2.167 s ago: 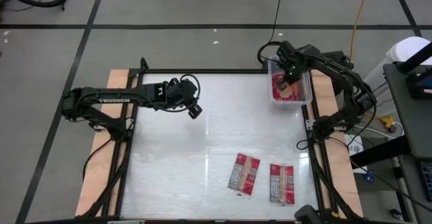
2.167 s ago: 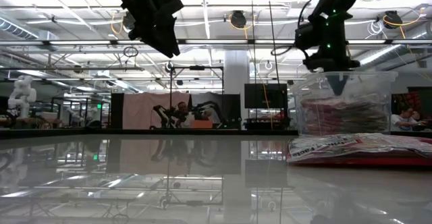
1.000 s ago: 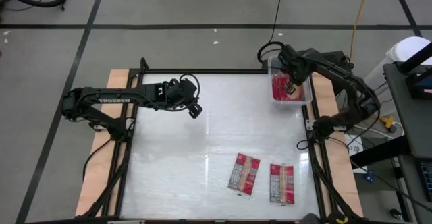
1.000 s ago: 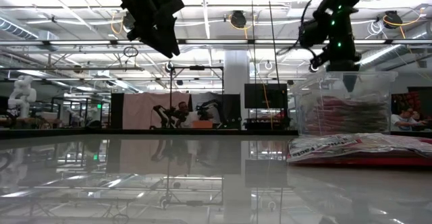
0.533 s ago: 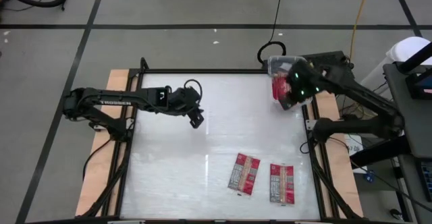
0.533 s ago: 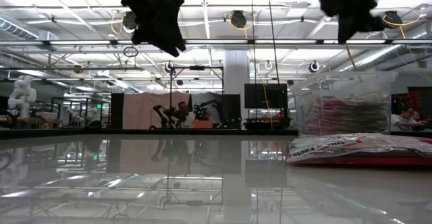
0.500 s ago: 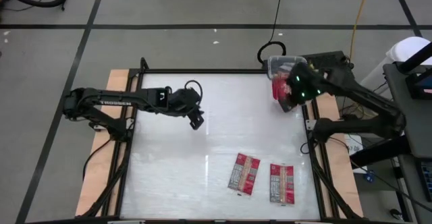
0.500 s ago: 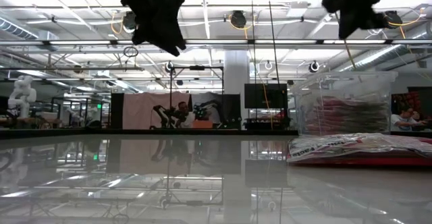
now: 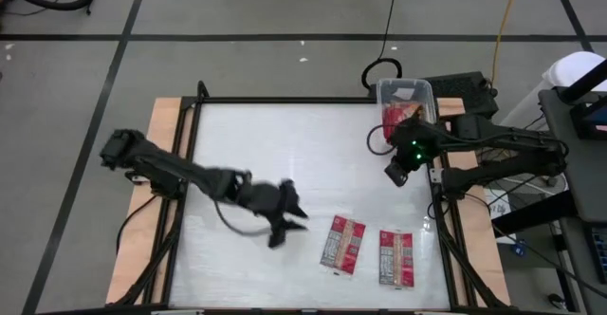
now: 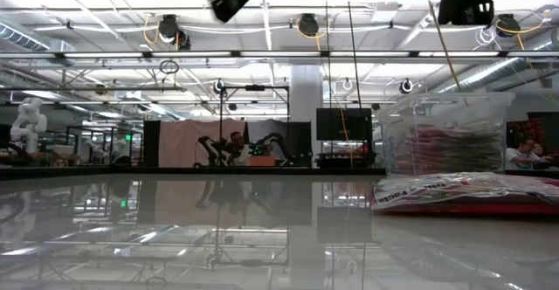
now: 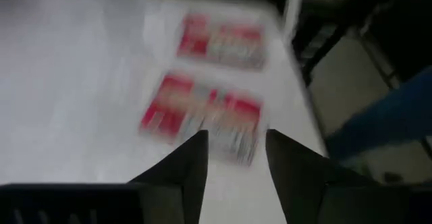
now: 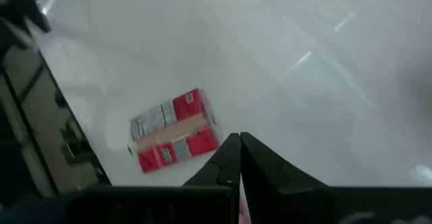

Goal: Sort popcorn bags into baskets
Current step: Put the red popcorn bag into the transparent container

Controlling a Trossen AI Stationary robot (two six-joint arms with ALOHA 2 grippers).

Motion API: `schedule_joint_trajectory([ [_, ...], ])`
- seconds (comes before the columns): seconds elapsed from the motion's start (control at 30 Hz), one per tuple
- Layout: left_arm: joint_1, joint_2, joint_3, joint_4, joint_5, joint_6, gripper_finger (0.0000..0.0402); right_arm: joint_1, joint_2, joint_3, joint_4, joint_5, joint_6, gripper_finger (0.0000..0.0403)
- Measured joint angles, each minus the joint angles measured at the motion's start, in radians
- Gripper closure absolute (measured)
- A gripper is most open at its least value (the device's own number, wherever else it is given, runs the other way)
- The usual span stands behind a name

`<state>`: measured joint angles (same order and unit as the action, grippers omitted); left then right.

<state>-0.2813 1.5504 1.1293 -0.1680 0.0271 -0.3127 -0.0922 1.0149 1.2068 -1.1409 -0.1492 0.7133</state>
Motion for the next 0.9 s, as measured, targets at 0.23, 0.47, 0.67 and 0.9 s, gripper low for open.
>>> schedule_joint_trajectory([
  [0.23,-0.168,0.112,0.009,0.115,-0.138,-0.073,0.0214,0.002,0.003,-0.001,-0.034,-0.110,-0.212,0.0399],
  [0.47,-0.232,0.314,0.096,0.181,-0.179,-0.073,0.0200,0.002,-0.058,-0.041,-0.060,-0.117,-0.337,0.0399],
  [0.67,-0.233,0.446,0.163,0.122,-0.192,-0.054,0.0199,0.012,-0.091,-0.116,0.014,-0.183,-0.293,0.0399],
  [0.9,-0.211,0.551,0.278,0.146,-0.185,0.043,0.0198,0.097,-0.149,-0.246,0.232,-0.194,-0.062,0.0399],
])
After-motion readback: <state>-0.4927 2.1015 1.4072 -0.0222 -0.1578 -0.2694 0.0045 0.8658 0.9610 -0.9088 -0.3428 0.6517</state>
